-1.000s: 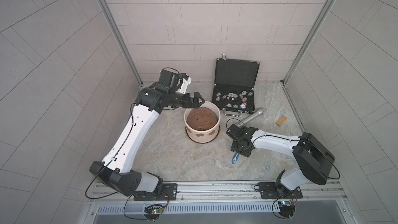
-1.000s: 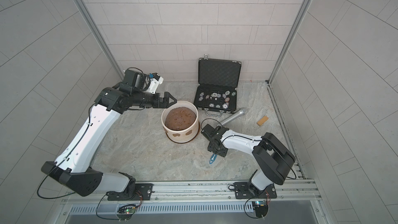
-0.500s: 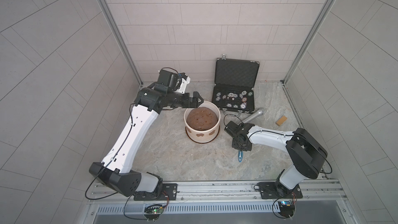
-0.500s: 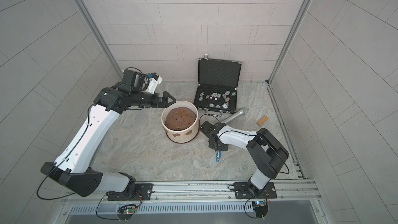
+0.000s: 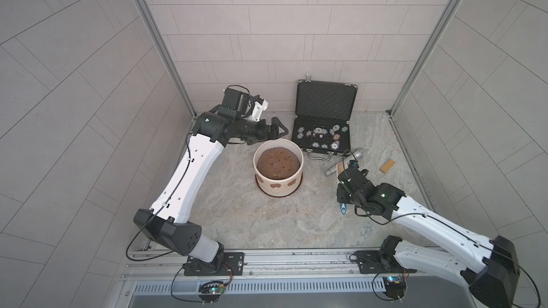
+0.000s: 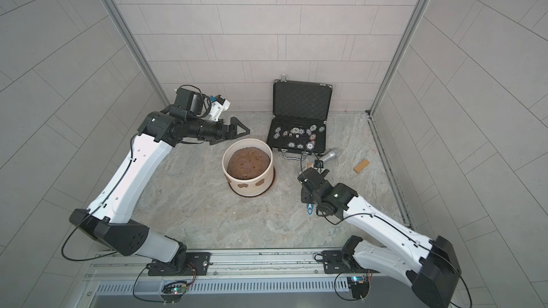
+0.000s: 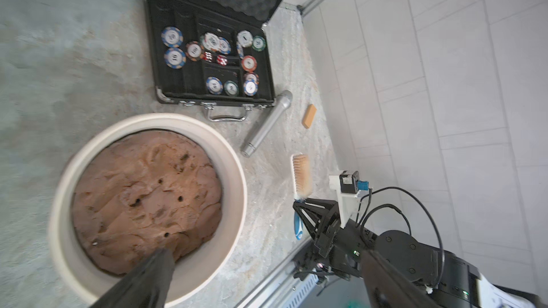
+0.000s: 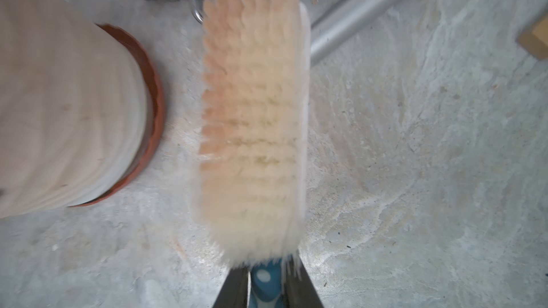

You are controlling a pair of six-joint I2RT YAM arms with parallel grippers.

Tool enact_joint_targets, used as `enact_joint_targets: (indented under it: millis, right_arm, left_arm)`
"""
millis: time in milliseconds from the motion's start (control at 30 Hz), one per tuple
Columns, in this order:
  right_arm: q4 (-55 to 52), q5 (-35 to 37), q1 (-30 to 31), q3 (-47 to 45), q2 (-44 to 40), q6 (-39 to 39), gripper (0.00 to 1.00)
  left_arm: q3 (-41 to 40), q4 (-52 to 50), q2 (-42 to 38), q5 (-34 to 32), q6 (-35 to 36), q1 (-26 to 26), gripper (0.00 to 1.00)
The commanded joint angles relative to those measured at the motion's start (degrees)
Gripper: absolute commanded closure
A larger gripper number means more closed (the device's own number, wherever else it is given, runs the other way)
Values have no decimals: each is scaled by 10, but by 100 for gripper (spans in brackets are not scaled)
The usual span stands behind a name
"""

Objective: Scrub the dried mud off the ceramic pot
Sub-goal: Pick up the brush from the center of the board.

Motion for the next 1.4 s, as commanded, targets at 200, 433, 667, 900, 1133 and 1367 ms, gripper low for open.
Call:
enact_joint_targets:
  millis: [200,433,667,900,1133,1367]
  right_arm:
    - [125,-128,0,80,-77,-68,87]
    - [184,-176,14,139,-6,-53,87]
    - [208,-172,35,176,49,-38,88]
    - [209,-135,74,209,89,-42,88]
    - [192,-103,98,241,122,-50,89]
    - [176,-77,109,249,139,-50,89]
  left_arm:
    - [5,72,37,189,-37,-33,0]
    - [-45,113,29,206,-46,-66,1]
    - [-55,114,24,185,-34,-86,0]
    - [-48,104,41,152,-48,-97,0]
    - [-42,92,38,125,-48,-100,19]
    - [-51,97,31,133,-52,-99,45]
